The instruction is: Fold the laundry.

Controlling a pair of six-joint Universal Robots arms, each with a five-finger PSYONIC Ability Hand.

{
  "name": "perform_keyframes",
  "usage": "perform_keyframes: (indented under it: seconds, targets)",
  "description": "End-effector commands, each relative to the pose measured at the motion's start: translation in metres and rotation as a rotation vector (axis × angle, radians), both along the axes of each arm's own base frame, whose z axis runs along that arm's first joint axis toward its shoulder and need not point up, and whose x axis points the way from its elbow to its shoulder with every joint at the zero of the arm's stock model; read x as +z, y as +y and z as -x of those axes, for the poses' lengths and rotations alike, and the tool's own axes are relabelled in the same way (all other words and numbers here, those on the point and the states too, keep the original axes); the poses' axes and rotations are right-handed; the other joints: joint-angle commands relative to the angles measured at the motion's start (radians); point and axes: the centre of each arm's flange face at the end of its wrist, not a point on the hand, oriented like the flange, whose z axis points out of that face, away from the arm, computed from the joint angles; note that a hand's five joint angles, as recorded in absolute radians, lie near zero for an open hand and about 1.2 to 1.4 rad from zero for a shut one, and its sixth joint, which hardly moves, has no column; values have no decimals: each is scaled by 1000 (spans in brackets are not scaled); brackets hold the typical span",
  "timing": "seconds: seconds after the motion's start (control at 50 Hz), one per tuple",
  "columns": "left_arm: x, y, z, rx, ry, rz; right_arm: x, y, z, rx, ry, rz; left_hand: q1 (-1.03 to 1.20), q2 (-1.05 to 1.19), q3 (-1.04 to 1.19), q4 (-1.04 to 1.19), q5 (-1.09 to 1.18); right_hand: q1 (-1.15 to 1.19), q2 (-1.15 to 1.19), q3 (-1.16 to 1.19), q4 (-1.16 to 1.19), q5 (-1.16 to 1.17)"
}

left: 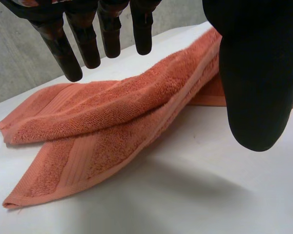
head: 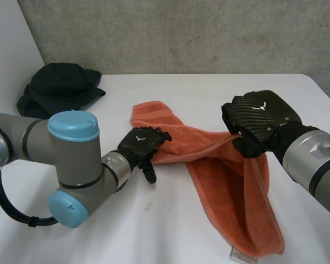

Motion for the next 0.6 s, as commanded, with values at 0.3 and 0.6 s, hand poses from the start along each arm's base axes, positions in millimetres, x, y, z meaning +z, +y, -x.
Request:
perform_keyframes:
  seconds: [0.3,0.6]
  targets:
    - [-16,-38,15,96,32,138,41,30,5,25,-95,80,1123,1136,1133,1139,1144,406,219,216,209,231]
    - [126,5,-44,183,26,462,2,-31,-11,-2,40,18,1123,1136,1133,1139,1144,406,219,216,209,231]
